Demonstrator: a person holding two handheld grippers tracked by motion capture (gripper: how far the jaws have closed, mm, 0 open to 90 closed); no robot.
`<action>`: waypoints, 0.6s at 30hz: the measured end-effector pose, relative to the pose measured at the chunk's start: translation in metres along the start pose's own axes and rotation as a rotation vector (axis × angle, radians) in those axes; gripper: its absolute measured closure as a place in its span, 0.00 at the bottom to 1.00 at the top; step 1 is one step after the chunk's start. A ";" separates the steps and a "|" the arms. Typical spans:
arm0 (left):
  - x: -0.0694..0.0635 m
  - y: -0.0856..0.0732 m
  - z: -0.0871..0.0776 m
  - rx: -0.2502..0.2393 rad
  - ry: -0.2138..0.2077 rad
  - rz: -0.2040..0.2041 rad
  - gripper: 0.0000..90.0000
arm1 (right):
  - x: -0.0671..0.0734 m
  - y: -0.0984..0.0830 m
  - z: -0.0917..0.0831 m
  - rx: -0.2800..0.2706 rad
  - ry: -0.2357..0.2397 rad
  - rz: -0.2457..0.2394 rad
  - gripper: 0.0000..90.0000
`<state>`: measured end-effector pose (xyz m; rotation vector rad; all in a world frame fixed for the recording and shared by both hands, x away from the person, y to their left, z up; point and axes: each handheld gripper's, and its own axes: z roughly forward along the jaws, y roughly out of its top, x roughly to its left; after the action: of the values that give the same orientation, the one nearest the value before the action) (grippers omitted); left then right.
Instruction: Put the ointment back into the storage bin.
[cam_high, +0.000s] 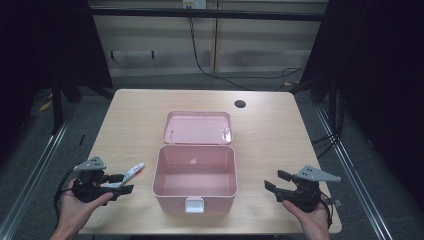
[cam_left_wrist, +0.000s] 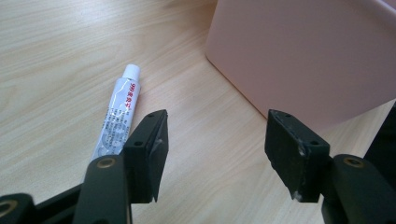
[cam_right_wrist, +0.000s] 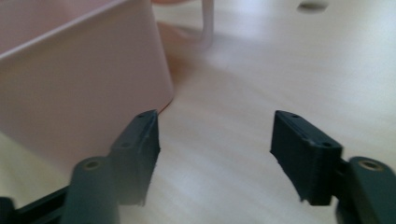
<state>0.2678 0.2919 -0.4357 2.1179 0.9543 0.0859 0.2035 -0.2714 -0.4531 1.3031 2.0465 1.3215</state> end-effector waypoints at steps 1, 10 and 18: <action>0.000 0.000 0.000 -0.001 -0.004 0.001 0.45 | 0.003 0.001 -0.002 -0.020 -0.024 -0.014 0.33; 0.002 0.001 -0.003 -0.003 -0.033 -0.012 0.43 | 0.007 0.001 -0.005 -0.021 -0.027 -0.004 0.33; 0.003 0.013 -0.006 0.028 -0.017 0.019 0.44 | 0.008 0.002 -0.003 0.037 -0.031 0.004 0.27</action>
<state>0.2753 0.2924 -0.4231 2.1504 0.9306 0.0645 0.1980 -0.2662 -0.4488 1.3359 2.0580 1.2627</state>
